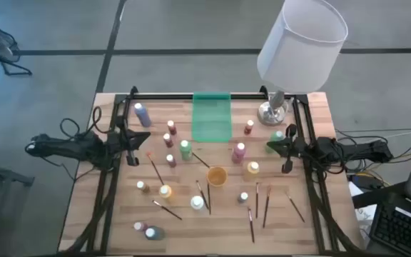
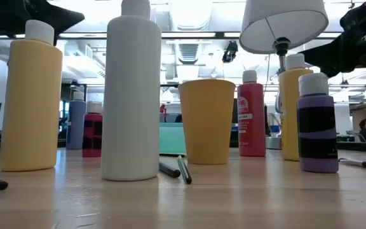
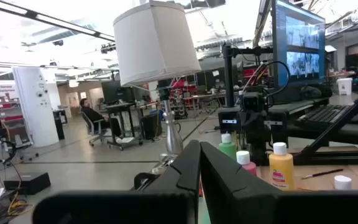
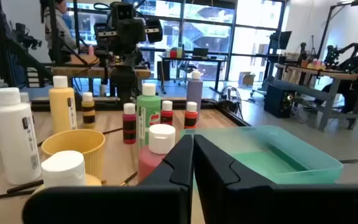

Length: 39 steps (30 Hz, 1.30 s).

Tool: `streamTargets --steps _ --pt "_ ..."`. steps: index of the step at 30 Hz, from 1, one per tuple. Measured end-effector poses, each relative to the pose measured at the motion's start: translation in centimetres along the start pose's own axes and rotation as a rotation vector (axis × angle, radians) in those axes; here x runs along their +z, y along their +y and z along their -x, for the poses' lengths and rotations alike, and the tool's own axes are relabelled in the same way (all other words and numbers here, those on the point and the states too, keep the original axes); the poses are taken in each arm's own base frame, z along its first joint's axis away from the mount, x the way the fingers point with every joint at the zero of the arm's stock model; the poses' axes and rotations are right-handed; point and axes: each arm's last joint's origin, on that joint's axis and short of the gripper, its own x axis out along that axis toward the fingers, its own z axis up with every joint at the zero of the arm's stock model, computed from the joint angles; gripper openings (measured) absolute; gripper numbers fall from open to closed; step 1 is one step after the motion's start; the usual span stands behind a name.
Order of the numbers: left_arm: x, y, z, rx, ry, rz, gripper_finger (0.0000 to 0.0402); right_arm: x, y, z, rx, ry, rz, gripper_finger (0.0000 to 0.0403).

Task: Pick & Place Paint Supplies

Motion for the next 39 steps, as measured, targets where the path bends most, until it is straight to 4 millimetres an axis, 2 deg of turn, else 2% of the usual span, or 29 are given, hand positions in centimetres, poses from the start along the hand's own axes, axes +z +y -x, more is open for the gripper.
streamTargets --steps 28,30,35,39 --pt "0.0 0.0 0.0 0.0 0.0 0.0 0.0016 0.01 0.0 0.0 0.0 -0.001 0.003 0.0008" --pt "0.0 0.0 0.0 0.0 0.0 0.0 0.0016 0.01 -0.02 0.0 -0.005 0.0 0.079 0.0008" --pt "0.0 0.0 0.0 0.0 0.0 0.0 0.0016 0.02 -0.08 0.0 -0.027 0.006 0.484 0.0008" --pt "0.0 0.0 0.0 0.0 0.0 0.0 0.0016 0.22 -0.09 0.0 -0.034 -0.012 0.564 0.0008"
